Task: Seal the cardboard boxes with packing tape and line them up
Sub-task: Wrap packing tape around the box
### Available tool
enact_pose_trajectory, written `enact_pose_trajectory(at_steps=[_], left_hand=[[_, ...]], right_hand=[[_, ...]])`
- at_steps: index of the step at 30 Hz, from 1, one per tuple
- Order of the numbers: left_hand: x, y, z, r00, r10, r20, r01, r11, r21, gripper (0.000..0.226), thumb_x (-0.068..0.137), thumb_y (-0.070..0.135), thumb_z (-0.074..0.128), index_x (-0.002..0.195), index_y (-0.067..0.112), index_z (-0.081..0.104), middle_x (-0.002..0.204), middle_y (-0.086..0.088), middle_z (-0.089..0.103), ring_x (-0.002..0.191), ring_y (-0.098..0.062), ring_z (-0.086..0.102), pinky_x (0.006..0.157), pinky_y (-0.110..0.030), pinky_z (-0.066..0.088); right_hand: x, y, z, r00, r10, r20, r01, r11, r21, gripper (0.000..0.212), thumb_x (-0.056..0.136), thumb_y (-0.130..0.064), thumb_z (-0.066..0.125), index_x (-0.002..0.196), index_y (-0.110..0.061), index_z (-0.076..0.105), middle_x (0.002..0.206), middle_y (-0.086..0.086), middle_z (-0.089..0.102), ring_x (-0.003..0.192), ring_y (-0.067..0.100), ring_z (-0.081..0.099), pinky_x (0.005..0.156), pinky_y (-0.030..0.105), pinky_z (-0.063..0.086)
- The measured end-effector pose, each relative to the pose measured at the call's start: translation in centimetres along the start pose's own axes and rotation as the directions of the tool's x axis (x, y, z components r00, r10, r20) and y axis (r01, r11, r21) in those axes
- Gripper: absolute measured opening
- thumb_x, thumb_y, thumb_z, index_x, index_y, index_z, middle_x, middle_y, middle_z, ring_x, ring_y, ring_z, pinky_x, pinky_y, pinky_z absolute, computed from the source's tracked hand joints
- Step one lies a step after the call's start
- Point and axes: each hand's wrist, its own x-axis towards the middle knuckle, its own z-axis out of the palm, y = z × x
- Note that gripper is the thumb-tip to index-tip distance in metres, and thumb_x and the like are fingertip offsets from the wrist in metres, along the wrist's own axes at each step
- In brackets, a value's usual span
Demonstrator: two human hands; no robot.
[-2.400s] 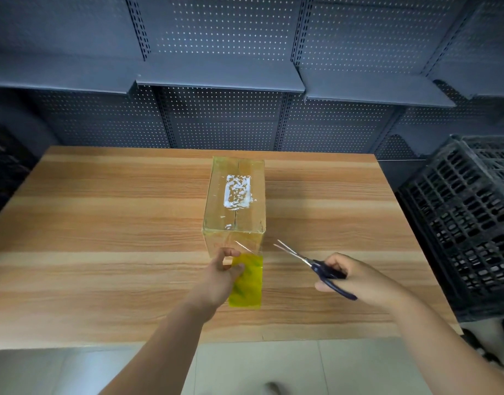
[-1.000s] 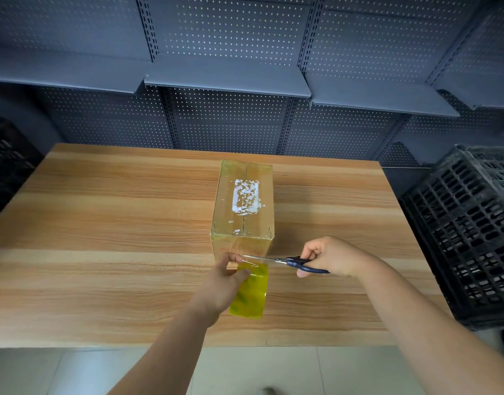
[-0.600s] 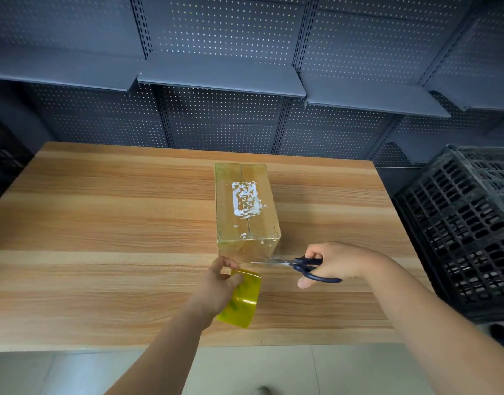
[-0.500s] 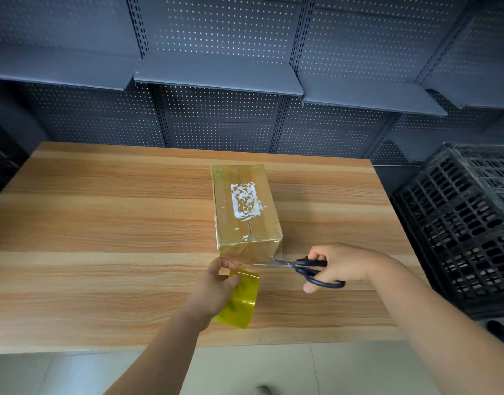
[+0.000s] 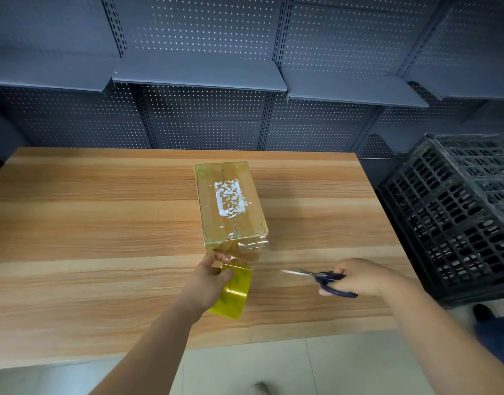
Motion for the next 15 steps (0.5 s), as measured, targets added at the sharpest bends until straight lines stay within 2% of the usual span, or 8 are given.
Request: enact_pose_trajectory(at_steps=[2, 5, 7, 9, 11, 12, 13, 15], left_hand=[[-0.1, 0.0, 0.1, 1.000, 0.003, 0.000, -0.003, 1.000, 0.021, 0.014, 0.092, 0.017, 0.060, 0.103, 0.022, 0.054, 0.084, -0.001, 0.062, 0.075, -0.020, 0.052, 0.062, -0.028, 0.040], [-0.5, -0.2, 0.5, 1.000, -0.002, 0.007, 0.002, 0.999, 0.034, 0.015, 0.092, 0.019, 0.061, 0.105, 0.024, 0.055, 0.083, 0.001, 0.063, 0.075, -0.018, 0.052, 0.061, -0.027, 0.040], [-0.8, -0.4, 0.8, 1.000, -0.006, 0.015, 0.006, 1.000, -0.011, 0.014, 0.092, 0.017, 0.062, 0.104, 0.022, 0.056, 0.078, 0.002, 0.063, 0.074, -0.018, 0.052, 0.060, -0.026, 0.039], [-1.1, -0.7, 1.2, 0.999, -0.007, 0.031, 0.009, 0.998, -0.067, 0.014, 0.093, 0.013, 0.062, 0.104, 0.020, 0.056, 0.076, 0.002, 0.063, 0.074, -0.019, 0.053, 0.060, -0.025, 0.040], [-1.3, -1.0, 1.6, 0.998, -0.011, 0.054, 0.016, 0.995, -0.094, 0.014, 0.094, 0.013, 0.062, 0.103, 0.021, 0.055, 0.079, 0.001, 0.065, 0.076, -0.019, 0.056, 0.064, -0.026, 0.043], [-1.4, -1.1, 1.9, 0.998, -0.014, 0.063, 0.020, 0.995, -0.099, 0.014, 0.094, 0.014, 0.062, 0.103, 0.022, 0.055, 0.080, 0.000, 0.066, 0.077, -0.019, 0.056, 0.065, -0.027, 0.045], [-1.4, -1.1, 2.1, 0.997, -0.015, 0.073, 0.022, 0.995, -0.096, 0.015, 0.094, 0.014, 0.062, 0.103, 0.022, 0.054, 0.081, 0.000, 0.067, 0.076, -0.019, 0.057, 0.065, -0.028, 0.045], [-1.4, -1.0, 2.9, 0.994, -0.001, 0.106, 0.008, 0.998, -0.067, 0.018, 0.094, 0.013, 0.063, 0.103, 0.023, 0.052, 0.080, -0.001, 0.067, 0.071, -0.018, 0.055, 0.064, -0.028, 0.045]], right_hand=[[2.2, 3.3, 1.6, 0.976, 0.099, -0.195, -0.095, 0.995, 0.027, 0.039, 0.081, -0.057, 0.065, 0.058, -0.026, 0.059, 0.055, -0.007, 0.055, 0.058, 0.014, 0.057, 0.053, 0.025, 0.036], [5.6, 6.7, 5.0, 0.855, 0.293, -0.427, -0.262, 0.956, 0.130, 0.034, 0.090, -0.051, 0.059, 0.085, -0.017, 0.062, 0.063, -0.005, 0.050, 0.068, 0.022, 0.057, 0.052, 0.028, 0.037], [7.1, 7.6, 6.5, 0.803, 0.383, -0.455, -0.263, 0.915, 0.306, 0.031, 0.091, -0.044, 0.061, 0.099, -0.015, 0.062, 0.067, -0.005, 0.049, 0.066, 0.023, 0.053, 0.060, 0.028, 0.041], [7.5, 7.4, 7.3, 0.776, 0.403, -0.485, -0.266, 0.906, 0.328, 0.032, 0.090, -0.038, 0.063, 0.106, -0.010, 0.062, 0.080, 0.003, 0.058, 0.072, 0.025, 0.057, 0.069, 0.032, 0.051], [7.0, 6.0, 7.7, 0.763, 0.310, -0.568, -0.219, 0.950, 0.224, 0.036, 0.091, -0.035, 0.060, 0.119, -0.012, 0.062, 0.102, 0.009, 0.060, 0.090, 0.030, 0.062, 0.079, 0.034, 0.052], [6.3, 4.7, 7.9, 0.796, 0.222, -0.564, -0.127, 0.971, 0.202, 0.038, 0.092, -0.038, 0.058, 0.123, -0.014, 0.061, 0.111, 0.007, 0.061, 0.098, 0.028, 0.062, 0.082, 0.034, 0.051], [5.4, 3.0, 8.1, 0.855, 0.126, -0.504, 0.002, 0.969, 0.245, 0.039, 0.093, -0.043, 0.058, 0.123, -0.019, 0.062, 0.116, 0.001, 0.063, 0.103, 0.022, 0.063, 0.084, 0.032, 0.051], [3.2, -0.8, 8.6, 0.966, -0.049, -0.255, 0.175, 0.849, 0.499, 0.034, 0.091, -0.051, 0.059, 0.118, -0.031, 0.061, 0.115, -0.013, 0.064, 0.102, 0.010, 0.064, 0.082, 0.028, 0.050]])
